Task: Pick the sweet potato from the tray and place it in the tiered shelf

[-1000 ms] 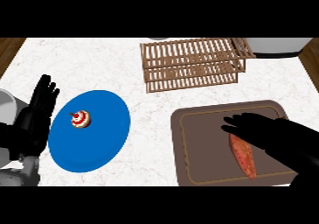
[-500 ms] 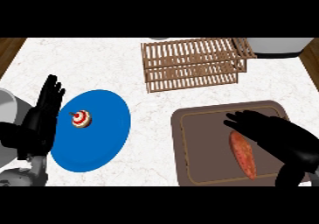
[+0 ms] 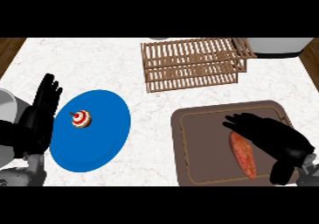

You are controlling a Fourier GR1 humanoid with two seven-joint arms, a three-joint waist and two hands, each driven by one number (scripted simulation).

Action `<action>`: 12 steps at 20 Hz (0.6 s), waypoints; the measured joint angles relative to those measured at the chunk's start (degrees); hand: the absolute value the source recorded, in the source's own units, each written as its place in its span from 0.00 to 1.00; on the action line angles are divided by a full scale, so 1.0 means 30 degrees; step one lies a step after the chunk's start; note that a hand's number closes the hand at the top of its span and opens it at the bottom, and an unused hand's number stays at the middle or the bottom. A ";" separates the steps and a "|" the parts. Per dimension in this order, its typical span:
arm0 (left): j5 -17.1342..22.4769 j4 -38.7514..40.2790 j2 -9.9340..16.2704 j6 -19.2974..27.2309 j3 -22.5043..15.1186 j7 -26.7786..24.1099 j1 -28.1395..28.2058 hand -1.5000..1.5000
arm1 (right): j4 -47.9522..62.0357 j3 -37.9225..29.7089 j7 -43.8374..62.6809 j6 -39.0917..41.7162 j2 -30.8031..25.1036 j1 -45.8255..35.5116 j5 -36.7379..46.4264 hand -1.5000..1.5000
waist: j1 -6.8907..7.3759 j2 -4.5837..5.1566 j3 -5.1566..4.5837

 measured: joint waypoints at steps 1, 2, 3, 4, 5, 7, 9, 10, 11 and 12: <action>-0.0094 -0.0085 -0.0005 -0.0121 0.0143 0.0225 -0.0019 0.50 | 0.0319 -0.0152 -0.0313 -0.0096 0.0171 -0.0091 0.0207 0.00 | 0.0002 0.0001 0.0001; -0.0102 0.0059 0.0015 -0.0340 0.0301 0.0257 -0.0218 0.50 | 0.0815 0.0040 -0.0489 -0.0408 0.0540 -0.0199 0.0595 0.00 | 0.0009 0.0002 -0.0003; -0.0181 0.0293 -0.0199 -0.0441 0.0374 0.0078 -0.0271 0.50 | 0.1218 -0.0109 -0.0896 -0.0597 0.0664 -0.0269 0.0775 0.00 | 0.0008 0.0006 0.0002; -0.0377 0.0231 -0.0390 -0.0481 0.0379 0.0034 -0.0184 0.50 | 0.1426 -0.0275 -0.1067 -0.0422 0.0869 -0.0419 0.0891 0.00 | 0.0009 0.0006 0.0002; -0.0524 0.0052 -0.0516 -0.0469 0.0422 0.0081 -0.0077 0.50 | 0.1656 -0.0288 -0.1388 -0.0767 0.0994 -0.0193 0.1171 0.00 | 0.0009 0.0001 -0.0003; -0.0731 0.0034 -0.0652 -0.0629 0.0669 0.0297 -0.0217 0.50 | 0.2256 -0.0498 -0.2021 -0.1003 0.1291 -0.0240 0.1540 0.00 | 0.0004 0.0000 -0.0001; -0.0923 0.0197 -0.0893 -0.0780 0.0767 0.0067 -0.0068 0.50 | 0.2226 -0.0504 -0.2327 -0.1351 0.1560 0.0151 0.1908 0.00 | -0.0016 -0.0002 0.0002; -0.0941 0.0048 -0.0893 -0.0934 0.0949 0.0298 -0.0131 0.50 | 0.2206 -0.0588 -0.2469 -0.1262 0.1694 0.0182 0.2073 0.00 | -0.0014 -0.0001 -0.0002; -0.1080 -0.0095 -0.1031 -0.0999 0.1014 0.0380 -0.0025 0.50 | 0.2151 -0.0736 -0.2597 -0.1098 0.1827 0.0198 0.2214 0.00 | -0.0014 -0.0004 -0.0001; -0.1035 -0.0172 -0.1042 -0.1179 0.1186 0.0447 0.0024 0.50 | 0.2395 -0.0670 -0.2522 -0.1084 0.2218 -0.0005 0.2456 0.00 | -0.0004 -0.0006 -0.0004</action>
